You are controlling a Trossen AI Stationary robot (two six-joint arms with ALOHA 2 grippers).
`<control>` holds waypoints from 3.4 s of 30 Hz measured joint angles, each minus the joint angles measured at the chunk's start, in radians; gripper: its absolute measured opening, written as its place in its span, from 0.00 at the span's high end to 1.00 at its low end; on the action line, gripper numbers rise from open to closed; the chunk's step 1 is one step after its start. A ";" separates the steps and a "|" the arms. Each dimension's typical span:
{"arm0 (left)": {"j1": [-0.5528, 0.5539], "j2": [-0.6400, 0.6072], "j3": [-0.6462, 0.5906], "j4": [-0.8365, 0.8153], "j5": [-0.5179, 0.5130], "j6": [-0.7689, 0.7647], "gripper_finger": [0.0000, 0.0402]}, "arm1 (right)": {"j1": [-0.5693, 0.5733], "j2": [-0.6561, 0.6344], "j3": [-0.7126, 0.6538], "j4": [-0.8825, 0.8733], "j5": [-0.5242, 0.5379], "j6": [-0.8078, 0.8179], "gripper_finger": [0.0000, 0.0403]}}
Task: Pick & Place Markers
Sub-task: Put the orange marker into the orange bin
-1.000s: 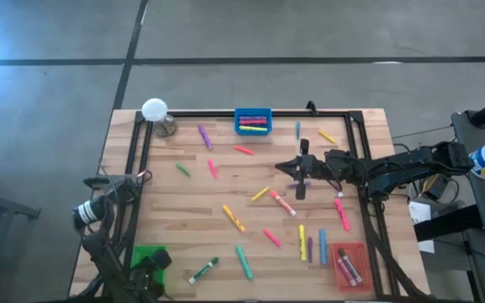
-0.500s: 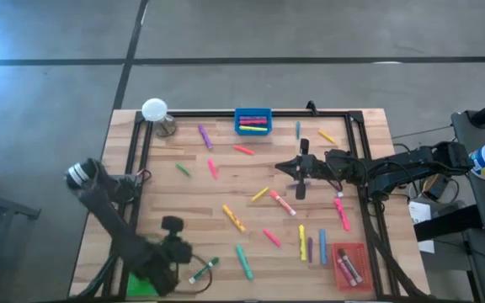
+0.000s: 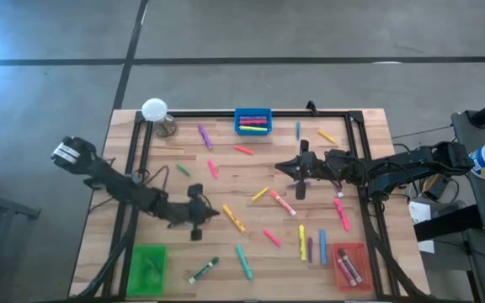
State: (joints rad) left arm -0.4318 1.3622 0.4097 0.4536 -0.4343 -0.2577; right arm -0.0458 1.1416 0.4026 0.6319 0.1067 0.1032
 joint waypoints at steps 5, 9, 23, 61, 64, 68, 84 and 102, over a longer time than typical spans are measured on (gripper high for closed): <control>0.124 0.019 -0.113 0.273 0.019 0.109 1.00 | 0.017 0.000 0.022 -0.053 0.077 0.040 0.92; 0.192 0.019 -0.130 0.304 0.055 0.166 1.00 | 0.053 0.000 0.083 -0.243 0.152 0.074 0.85; 0.324 0.019 -0.135 0.348 0.052 0.110 1.00 | 0.203 0.192 0.325 -0.881 0.255 0.379 0.54; 0.323 0.024 -0.148 0.299 0.048 0.047 1.00 | 0.172 0.598 0.574 -1.166 0.063 0.589 0.82; 0.323 0.024 -0.155 0.297 0.048 0.034 1.00 | 0.172 0.559 0.568 -1.222 0.064 0.594 0.89; 0.323 0.023 -0.155 0.289 0.048 0.022 1.00 | 0.194 0.467 0.568 -1.291 0.049 0.627 0.94; 0.323 0.023 -0.155 0.286 0.048 -0.002 1.00 | 0.376 0.203 0.531 -1.422 0.212 0.843 0.88; 0.323 0.028 -0.154 0.262 0.048 -0.050 1.00 | 0.176 0.577 0.597 -1.262 0.106 0.542 0.60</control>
State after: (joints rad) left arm -0.1089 1.3907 0.2554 0.7158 -0.3866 -0.3081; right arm 0.1302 1.7190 0.9999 -0.6298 0.2127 0.6453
